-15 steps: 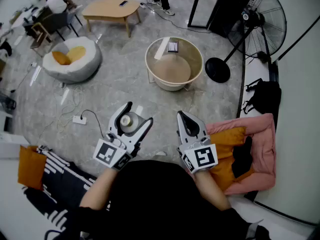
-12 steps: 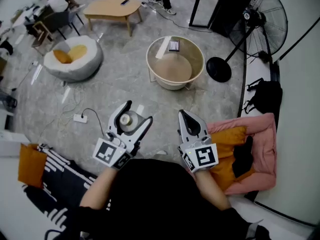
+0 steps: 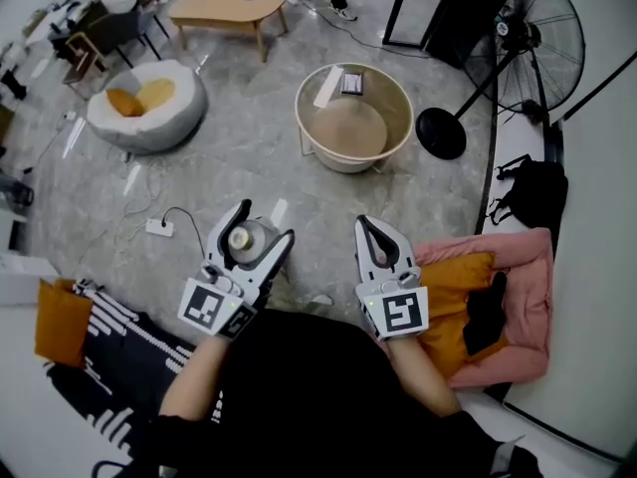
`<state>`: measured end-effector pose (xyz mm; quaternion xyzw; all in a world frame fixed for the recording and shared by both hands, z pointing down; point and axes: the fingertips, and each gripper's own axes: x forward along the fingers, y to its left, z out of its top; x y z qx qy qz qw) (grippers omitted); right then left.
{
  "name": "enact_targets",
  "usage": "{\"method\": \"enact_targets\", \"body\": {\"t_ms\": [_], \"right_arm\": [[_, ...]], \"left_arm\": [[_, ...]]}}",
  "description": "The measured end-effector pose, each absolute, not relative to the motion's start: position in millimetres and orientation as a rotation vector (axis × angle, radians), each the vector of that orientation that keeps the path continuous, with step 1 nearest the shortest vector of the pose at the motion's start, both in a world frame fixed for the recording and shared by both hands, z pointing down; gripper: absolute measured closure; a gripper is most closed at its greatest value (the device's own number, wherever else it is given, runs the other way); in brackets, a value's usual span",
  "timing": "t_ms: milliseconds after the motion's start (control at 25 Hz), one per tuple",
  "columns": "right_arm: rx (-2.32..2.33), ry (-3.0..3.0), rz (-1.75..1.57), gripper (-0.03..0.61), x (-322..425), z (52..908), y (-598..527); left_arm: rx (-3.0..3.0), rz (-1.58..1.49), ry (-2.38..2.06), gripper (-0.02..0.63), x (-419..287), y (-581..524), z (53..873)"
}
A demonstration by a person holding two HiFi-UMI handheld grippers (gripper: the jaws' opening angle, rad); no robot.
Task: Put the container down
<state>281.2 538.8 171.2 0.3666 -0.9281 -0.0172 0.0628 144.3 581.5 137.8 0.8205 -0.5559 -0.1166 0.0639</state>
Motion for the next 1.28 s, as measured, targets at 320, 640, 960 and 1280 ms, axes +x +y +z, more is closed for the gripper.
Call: {"method": "enact_targets", "body": {"t_ms": [320,640,960,1280], "right_arm": [[1.108,-2.769,0.052,0.557,254.0,188.0,481.6],[1.156,-2.737,0.093,0.557,218.0,191.9,380.0],[1.223,-2.624,0.15,0.557,157.2,206.4,274.5],[1.3,-2.592,0.162,0.557,87.4,202.5,194.5]], "left_arm": [[2.487,-0.306,-1.686,0.253,90.5,514.6,146.3],[2.501,-0.301,-1.595,0.253,57.7,413.4,150.5],[2.469,-0.291,-1.523,0.253,-12.0,315.4,174.0],[2.492,-0.316,-1.478,0.253,-79.5,239.3,176.7]]}}
